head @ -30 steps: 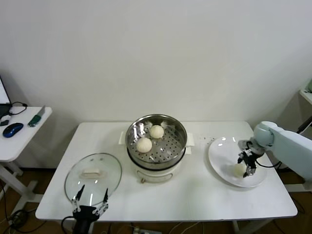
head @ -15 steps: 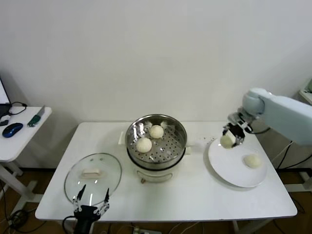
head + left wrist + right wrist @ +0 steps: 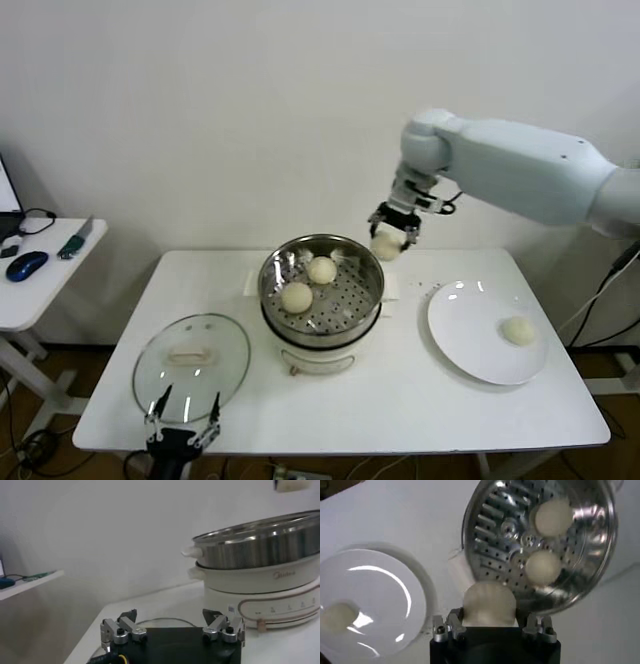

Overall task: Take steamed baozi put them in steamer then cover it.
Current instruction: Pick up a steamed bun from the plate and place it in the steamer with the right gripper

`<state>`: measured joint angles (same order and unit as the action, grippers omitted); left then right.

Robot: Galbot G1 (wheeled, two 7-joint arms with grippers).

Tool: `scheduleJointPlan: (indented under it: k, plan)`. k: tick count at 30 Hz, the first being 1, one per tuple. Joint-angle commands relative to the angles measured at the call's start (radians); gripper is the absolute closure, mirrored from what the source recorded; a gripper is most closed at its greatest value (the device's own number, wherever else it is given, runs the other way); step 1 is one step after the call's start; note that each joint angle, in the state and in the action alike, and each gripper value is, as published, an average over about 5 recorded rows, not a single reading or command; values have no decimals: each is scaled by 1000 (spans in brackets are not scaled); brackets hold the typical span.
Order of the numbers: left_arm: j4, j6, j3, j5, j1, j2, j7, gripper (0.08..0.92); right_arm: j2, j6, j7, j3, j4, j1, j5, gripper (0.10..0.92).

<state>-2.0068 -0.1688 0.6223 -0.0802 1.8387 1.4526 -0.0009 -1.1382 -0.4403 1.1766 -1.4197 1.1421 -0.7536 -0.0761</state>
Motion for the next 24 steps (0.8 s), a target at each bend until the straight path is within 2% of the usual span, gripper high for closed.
scheduleJointPlan:
  k: [1, 12, 24]
  plan:
    - [3, -5, 7, 12, 10, -1, -1, 177, -220, -141, 2, -11, 48, 12, 92, 347]
    - [10, 6, 20, 38, -7, -2, 0, 177, -260, -202, -11, -5, 47, 176, 290, 345]
    - [30, 3, 19, 42, -19, -2, 0, 177, -261, -177, -13, -32, 78, 189, 223, 335]
